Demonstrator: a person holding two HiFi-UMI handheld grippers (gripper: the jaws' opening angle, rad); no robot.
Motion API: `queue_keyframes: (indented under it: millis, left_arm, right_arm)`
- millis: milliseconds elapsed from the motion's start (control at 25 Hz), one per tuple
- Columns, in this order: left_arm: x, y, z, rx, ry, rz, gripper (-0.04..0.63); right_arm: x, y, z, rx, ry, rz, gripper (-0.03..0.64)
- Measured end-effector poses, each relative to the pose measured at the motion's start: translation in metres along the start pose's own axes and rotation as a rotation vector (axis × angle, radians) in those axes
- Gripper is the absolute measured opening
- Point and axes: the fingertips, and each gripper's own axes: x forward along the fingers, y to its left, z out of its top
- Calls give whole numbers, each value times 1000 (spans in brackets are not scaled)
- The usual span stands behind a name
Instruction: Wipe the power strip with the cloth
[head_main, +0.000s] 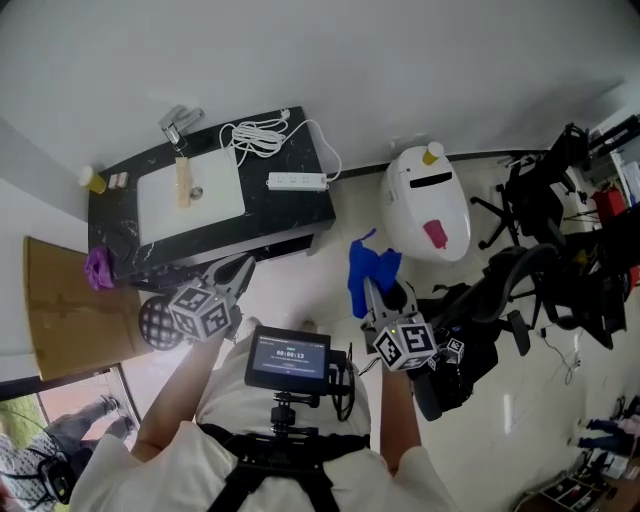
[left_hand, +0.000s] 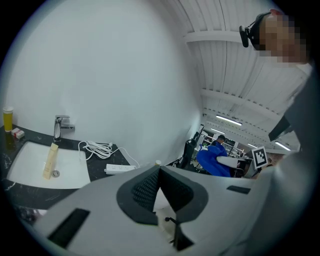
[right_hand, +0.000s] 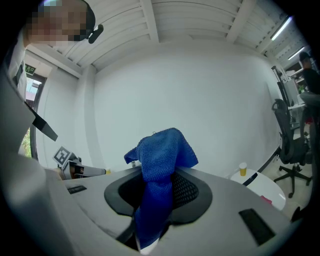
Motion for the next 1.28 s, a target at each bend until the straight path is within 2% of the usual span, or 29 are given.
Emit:
queue_keyframes:
  millis: [320,640,1280]
  left_arm:
    - [-1,51,34,14,-3,-5,0]
    - [-12,92,39,-5,14,2,0]
    - [-21,114,33,-15,40,-11,0]
  right_arm:
    - [53,15,-1,-9,16,-21,107]
    - [93,45,-9,-43,34,-1,106]
    - [104,62,-28,-100,84,-41,104]
